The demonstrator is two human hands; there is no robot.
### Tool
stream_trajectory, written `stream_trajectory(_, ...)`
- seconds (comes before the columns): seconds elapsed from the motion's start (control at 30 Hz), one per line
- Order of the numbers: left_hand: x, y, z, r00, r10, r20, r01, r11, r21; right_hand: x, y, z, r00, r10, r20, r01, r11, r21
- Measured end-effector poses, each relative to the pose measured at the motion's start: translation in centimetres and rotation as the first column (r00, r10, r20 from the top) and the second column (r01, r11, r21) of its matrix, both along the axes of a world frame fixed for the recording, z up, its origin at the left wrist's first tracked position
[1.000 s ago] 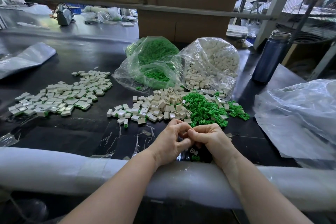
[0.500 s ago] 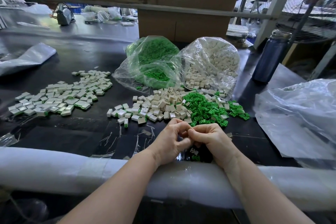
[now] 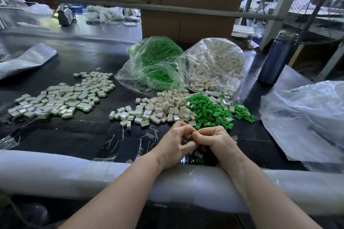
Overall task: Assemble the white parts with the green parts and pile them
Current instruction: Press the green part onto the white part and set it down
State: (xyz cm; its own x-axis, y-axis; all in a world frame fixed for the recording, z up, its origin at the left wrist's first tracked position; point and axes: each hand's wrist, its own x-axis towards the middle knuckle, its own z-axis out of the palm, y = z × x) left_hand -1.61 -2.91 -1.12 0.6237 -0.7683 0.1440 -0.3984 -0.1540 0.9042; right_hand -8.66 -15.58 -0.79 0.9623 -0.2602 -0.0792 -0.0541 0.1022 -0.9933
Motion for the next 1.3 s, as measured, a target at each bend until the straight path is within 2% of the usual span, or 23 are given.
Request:
stream_trajectory(0.37, -0.01, 0.12, 0.15, 1.000, 0.015, 0.010, -0.015, 1.000, 0.009, 0.18, -0.21, -0.43, 1.000, 0.005, 0.009, -0.005, 1.000, -0.006)
stream_trajectory(0.5, -0.02, 0.14, 0.36, 0.998, 0.039, -0.057, -0.043, 0.996, -0.074, 0.30, 0.12, -0.26, 0.998, 0.022, 0.067, -0.013, 0.993, -0.121)
stream_trajectory(0.67, 0.47, 0.01, -0.11, 0.981, 0.194, 0.002, -0.194, 0.979, -0.059, 0.55, -0.20, -0.66, 0.987, -0.129, 0.098, 0.138, 0.986, -0.091)
stream_trajectory(0.93, 0.46, 0.02, -0.38, 0.987, 0.158, -0.001, -0.158, 0.987, -0.023, 0.14, -0.12, -0.33, 0.964, -0.188, 0.185, 0.242, 0.911, -0.334)
stream_trajectory(1.1, 0.43, -0.02, -0.31, 0.980, 0.188, 0.070, -0.189, 0.982, 0.013, 0.51, 0.19, -0.38, 0.976, -0.168, 0.140, 0.217, 0.832, -0.510)
stream_trajectory(1.2, 0.43, -0.04, -0.28, 0.971, 0.220, 0.091, -0.223, 0.975, 0.015, 0.54, 0.23, -0.36, 0.977, -0.165, 0.137, 0.213, 0.818, -0.535)
stream_trajectory(1.3, 0.53, 0.02, -0.35, 0.938, 0.337, 0.079, -0.338, 0.941, -0.006, 0.41, 0.01, -0.30, 0.962, -0.223, 0.157, 0.272, 0.828, -0.490)
